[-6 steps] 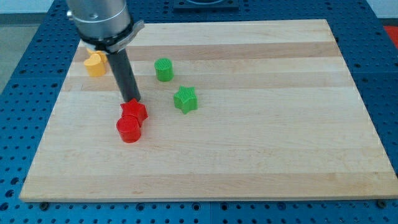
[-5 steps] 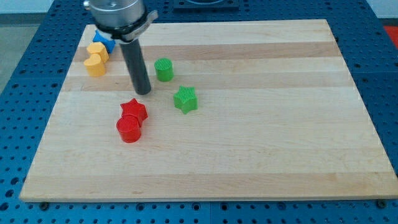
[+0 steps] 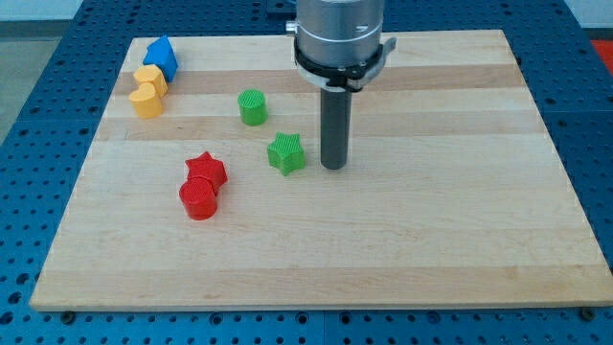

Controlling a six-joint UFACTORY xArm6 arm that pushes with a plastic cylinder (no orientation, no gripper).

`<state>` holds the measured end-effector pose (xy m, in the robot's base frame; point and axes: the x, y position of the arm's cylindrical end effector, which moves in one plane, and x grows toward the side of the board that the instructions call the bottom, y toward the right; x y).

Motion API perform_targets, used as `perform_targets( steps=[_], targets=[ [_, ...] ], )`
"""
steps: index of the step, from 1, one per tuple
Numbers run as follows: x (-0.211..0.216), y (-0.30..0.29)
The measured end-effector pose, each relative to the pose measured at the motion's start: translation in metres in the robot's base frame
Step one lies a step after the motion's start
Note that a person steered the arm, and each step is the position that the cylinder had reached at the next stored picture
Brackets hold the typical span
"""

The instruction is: Move the green star above the red star

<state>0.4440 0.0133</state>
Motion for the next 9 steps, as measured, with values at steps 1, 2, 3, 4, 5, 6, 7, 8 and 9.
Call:
perform_targets(
  steps=[1,2,3,4,5,6,7,8,9],
  targets=[
    [-0.021,-0.007],
    [-0.029,-0.031],
    [-0.026,-0.035],
    [-0.012,-0.001],
    [0.007,0.000],
    [0.007,-0.031],
    [-0.003,-0.038],
    [-0.013,-0.061],
    [-0.016,-0.072]
  ],
)
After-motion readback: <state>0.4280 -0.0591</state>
